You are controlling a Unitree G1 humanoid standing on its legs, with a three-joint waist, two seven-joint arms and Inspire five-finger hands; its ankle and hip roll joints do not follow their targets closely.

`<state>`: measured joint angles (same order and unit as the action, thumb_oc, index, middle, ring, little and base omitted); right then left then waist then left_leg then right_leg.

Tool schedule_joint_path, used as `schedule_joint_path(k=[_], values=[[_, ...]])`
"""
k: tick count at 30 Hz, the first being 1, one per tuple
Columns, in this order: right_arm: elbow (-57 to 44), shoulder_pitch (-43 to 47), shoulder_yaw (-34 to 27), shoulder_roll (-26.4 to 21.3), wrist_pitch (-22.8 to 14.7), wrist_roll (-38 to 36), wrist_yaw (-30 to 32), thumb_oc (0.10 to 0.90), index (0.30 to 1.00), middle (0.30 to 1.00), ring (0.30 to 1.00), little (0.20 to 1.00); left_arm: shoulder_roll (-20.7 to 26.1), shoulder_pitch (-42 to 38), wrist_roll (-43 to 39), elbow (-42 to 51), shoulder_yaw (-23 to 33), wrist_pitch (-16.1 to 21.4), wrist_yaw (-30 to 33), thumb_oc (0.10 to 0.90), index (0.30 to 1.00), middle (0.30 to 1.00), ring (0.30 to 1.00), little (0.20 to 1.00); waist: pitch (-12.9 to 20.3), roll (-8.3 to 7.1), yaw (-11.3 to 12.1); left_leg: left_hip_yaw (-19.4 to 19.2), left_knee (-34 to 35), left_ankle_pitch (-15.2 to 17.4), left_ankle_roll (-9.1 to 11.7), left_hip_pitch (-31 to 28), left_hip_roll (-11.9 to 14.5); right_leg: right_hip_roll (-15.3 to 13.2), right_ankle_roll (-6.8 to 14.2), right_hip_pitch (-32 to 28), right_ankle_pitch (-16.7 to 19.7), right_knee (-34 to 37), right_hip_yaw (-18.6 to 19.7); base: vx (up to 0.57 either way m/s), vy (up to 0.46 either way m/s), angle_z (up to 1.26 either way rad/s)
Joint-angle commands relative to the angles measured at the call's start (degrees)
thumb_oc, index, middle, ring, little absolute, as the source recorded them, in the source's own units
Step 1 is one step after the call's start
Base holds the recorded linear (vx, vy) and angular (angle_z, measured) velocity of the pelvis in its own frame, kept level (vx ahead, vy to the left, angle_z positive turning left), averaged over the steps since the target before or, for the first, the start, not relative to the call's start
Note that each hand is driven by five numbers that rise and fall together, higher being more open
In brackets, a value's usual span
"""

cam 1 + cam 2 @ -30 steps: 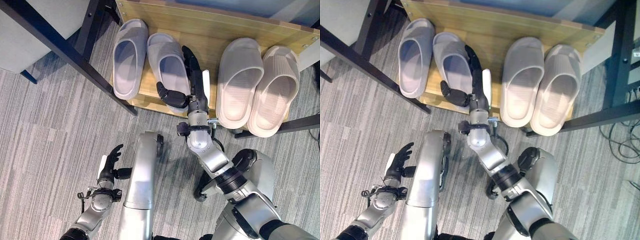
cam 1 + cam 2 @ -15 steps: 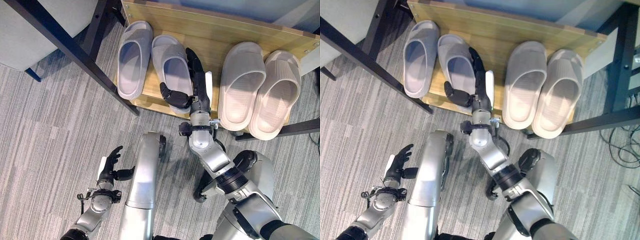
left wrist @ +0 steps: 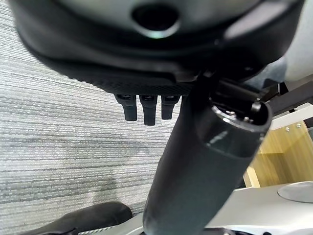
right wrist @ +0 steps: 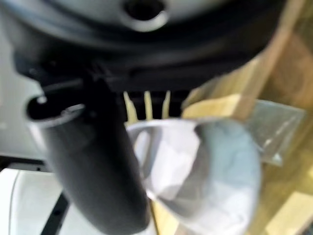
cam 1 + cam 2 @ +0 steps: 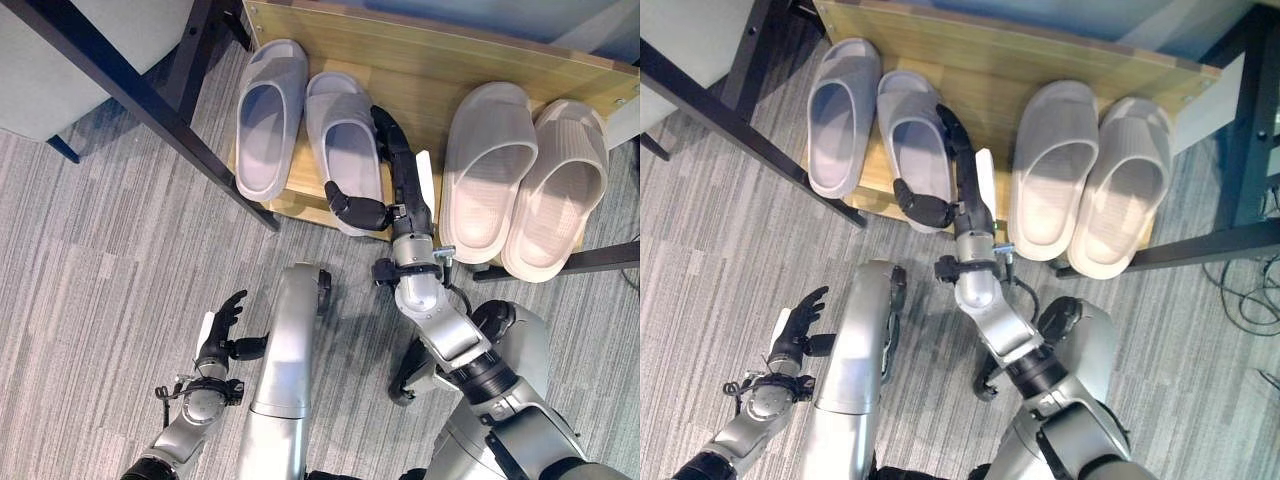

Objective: Arrange the slippers neatly on the shoe rack.

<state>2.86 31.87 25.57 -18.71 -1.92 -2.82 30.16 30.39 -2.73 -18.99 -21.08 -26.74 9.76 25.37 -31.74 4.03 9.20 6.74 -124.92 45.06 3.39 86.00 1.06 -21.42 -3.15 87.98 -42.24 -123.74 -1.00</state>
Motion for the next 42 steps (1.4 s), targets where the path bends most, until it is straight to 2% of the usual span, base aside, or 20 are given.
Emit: schedule_joint_path(k=[1,5,21,32,42], values=[[-9.1,0.8,1.3,1.8,-5.9,-3.3,-1.1,0.8,0.9,0.9,0.9,0.9,1.6,4.0,1.3,6.3,1.8,2.4,0.0,0.8,0.9,0.9,0.9,0.9,2.0,-2.4,1.4,-2.6,1.1,2.8,0.7,4.0,-0.5,-2.5,3.8,0.4,1.2,-5.9,5.7,0.0,0.0,0.0],[-11.5,-1.2,3.0,1.1,-6.2,-7.2,-3.9,0.8,0.9,0.9,0.9,0.9,2.2,4.8,1.4,7.1,2.0,2.0,-0.5,0.8,0.9,0.9,0.9,0.9,2.0,-2.54,1.1,-3.5,1.6,2.8,0.5,4.0,-0.2,-2.5,3.9,1.0,1.2,-5.8,6.3,0.0,0.005,-0.02],[-10.8,1.4,7.3,2.2,-5.7,-9.7,-7.5,0.8,0.9,0.9,0.9,0.9,3.1,5.1,1.0,7.0,1.5,1.8,-1.3,0.8,0.9,0.9,0.9,0.9,2.0,-1.82,1.4,-4.3,2.2,2.6,0.3,4.0,-0.7,-2.6,4.1,0.5,1.3,-5.0,6.8,0.0,0.0,0.0],[-0.4,7.4,9.7,5.0,-4.0,-8.7,-8.0,0.8,0.9,0.9,0.9,0.9,3.0,5.2,0.0,6.0,-0.1,2.6,-2.2,0.8,0.9,0.9,0.9,0.9,2.0,0.15,3.1,-4.1,2.4,2.2,0.2,4.0,-1.6,-2.8,4.0,-0.7,1.8,-5.0,6.7,0.0,0.0,0.0],[3.5,12.0,9.5,5.6,-3.6,-5.7,-7.6,0.8,0.9,0.9,0.9,0.9,3.0,4.9,0.0,5.1,-1.1,2.9,-2.7,0.8,0.9,0.9,0.9,0.9,2.0,1.13,3.7,-3.8,2.1,2.1,0.5,4.0,-2.2,-2.9,3.7,-1.8,2.1,-4.9,6.3,0.0,0.0,0.0]])
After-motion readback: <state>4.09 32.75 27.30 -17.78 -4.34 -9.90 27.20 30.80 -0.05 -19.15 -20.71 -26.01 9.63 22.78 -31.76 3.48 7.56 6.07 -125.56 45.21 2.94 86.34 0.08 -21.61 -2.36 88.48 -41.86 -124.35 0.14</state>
